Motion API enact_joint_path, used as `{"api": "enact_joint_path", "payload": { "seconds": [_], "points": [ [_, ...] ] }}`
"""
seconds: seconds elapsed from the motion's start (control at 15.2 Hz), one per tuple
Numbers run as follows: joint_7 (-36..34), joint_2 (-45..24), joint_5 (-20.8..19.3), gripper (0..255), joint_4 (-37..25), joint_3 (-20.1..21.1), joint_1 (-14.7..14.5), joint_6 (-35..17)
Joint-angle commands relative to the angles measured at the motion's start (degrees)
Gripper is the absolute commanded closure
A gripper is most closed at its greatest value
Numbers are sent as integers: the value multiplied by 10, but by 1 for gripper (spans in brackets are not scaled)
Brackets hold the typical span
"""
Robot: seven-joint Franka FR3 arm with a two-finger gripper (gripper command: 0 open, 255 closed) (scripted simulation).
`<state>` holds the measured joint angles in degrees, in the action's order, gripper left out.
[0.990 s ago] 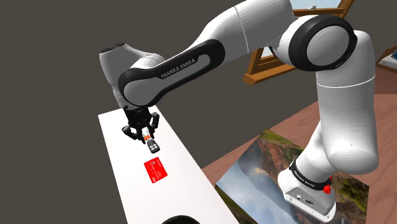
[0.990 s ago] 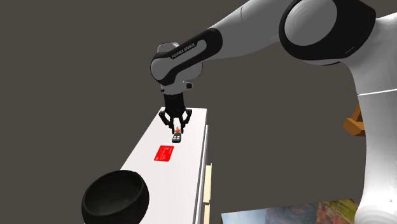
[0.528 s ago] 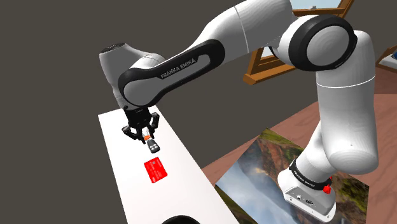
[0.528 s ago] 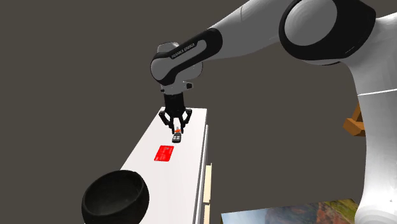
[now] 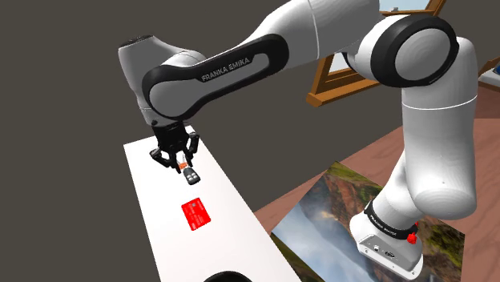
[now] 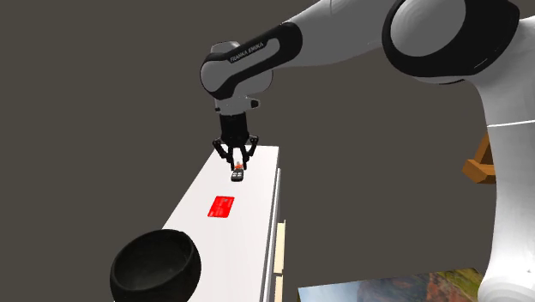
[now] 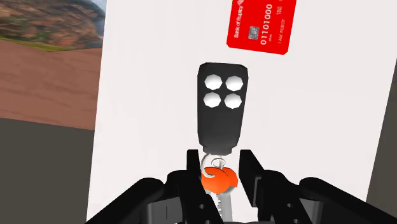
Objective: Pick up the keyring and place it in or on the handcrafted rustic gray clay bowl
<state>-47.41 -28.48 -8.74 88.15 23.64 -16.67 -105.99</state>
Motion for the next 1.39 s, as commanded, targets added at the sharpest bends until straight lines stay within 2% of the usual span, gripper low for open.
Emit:
{"api": "enact_joint_path", "payload": {
  "seconds": [0.0,1.32],
  "points": [
    [1,6,3,255,-7,1,1,13],
    [5,24,12,255,-136,8,-8,158]
  ]
}}
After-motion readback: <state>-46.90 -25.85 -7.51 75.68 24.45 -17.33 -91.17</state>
